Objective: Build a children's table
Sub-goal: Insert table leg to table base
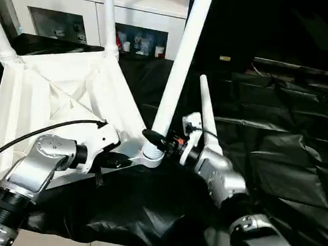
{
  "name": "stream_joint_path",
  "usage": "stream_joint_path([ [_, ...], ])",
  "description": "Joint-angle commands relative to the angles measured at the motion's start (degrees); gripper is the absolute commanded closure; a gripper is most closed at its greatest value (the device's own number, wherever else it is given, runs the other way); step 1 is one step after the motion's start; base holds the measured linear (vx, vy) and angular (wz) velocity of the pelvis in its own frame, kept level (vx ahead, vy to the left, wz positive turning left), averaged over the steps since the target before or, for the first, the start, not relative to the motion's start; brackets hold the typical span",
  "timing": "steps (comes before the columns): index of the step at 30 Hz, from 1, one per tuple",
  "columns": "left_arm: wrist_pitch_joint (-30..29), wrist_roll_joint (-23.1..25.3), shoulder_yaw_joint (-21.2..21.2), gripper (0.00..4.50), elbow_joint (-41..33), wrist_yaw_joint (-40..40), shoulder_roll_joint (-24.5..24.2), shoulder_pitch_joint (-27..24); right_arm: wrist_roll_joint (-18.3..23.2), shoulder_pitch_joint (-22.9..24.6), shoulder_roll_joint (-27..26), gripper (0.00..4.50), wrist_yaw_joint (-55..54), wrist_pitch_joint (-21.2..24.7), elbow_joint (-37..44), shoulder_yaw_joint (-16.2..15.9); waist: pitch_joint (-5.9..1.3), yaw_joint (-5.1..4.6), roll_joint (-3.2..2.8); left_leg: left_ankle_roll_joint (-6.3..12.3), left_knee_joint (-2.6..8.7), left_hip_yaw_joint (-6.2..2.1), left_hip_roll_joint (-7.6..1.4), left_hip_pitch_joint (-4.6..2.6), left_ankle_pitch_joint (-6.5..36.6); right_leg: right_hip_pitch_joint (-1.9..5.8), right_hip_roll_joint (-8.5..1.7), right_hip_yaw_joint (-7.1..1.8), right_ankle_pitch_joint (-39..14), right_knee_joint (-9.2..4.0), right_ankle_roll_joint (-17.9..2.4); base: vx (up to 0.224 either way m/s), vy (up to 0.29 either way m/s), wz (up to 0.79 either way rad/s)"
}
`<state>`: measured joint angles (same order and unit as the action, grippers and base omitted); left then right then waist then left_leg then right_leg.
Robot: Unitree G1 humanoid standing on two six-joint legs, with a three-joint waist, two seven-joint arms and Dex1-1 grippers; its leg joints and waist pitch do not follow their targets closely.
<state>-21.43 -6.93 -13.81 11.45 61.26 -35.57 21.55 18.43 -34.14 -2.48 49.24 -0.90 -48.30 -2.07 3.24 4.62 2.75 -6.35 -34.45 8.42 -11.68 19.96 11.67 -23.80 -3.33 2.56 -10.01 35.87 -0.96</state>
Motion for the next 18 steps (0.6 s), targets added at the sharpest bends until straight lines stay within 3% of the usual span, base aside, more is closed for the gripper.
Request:
stream_joint_path([
  [1,0.3,0.2,0.9,4.50,-0.4,-0.3,-0.6,0.6,-1.8,2.7,1.6,2.57,-1.6,-1.2,-3.6,0.8,-2.60,-0.06,-1.67,-0.83,5.42,0.25,-1.11,-0.05,16.2,2.56,-3.99,-2.42,-17.5,-4.54,-11.4,0.000,0.000,0.00],
  [8,0.6,0.5,0.9,4.50,0.0,-0.5,-0.7,1.0,-2.1,4.5,2.1,2.57,-0.5,-5.8,-2.5,1.4,-2.51,0.14,-1.66,-0.47,5.67,0.22,-1.19,-0.05,16.8,2.51,-3.96,-2.50,-17.8,-4.67,-11.3,0.000,0.000,0.00],
  [9,0.8,0.7,0.8,4.50,0.3,-0.5,-0.6,1.2,-2.0,5.1,2.3,2.57,0.2,-6.7,-1.6,1.6,-2.68,0.36,-2.87,-0.79,5.63,0.04,-1.16,-0.13,17.2,2.54,-4.05,-2.49,-17.7,-4.49,-11.4,0.000,0.000,0.00],
  [10,0.9,0.7,0.8,4.50,0.4,-0.6,-0.5,1.3,-1.9,5.4,2.4,2.57,0.5,-6.9,-1.0,1.6,-2.71,0.19,-1.91,-0.44,5.56,0.24,-1.15,-0.05,16.7,2.69,-3.98,-2.48,-16.9,-4.63,-11.6,0.000,0.000,0.00],
  [11,0.9,0.7,0.8,4.50,0.4,-0.6,-0.5,1.3,-1.9,5.4,2.4,2.57,0.5,-6.9,-1.0,1.6,-2.62,0.25,-2.25,-0.51,5.68,0.20,-1.17,0.00,16.9,2.62,-3.91,-2.47,-17.1,-4.68,-11.7,0.000,0.000,0.00],
  [18,1.5,1.1,0.7,4.50,1.2,-0.3,-0.9,1.6,-2.9,8.1,5.5,2.57,3.8,-5.7,6.5,-1.3,-2.89,0.57,-2.29,0.24,5.55,0.41,-1.20,0.01,13.4,2.94,-3.76,-2.40,-12.2,-4.32,-12.5,0.000,0.000,0.00],
])
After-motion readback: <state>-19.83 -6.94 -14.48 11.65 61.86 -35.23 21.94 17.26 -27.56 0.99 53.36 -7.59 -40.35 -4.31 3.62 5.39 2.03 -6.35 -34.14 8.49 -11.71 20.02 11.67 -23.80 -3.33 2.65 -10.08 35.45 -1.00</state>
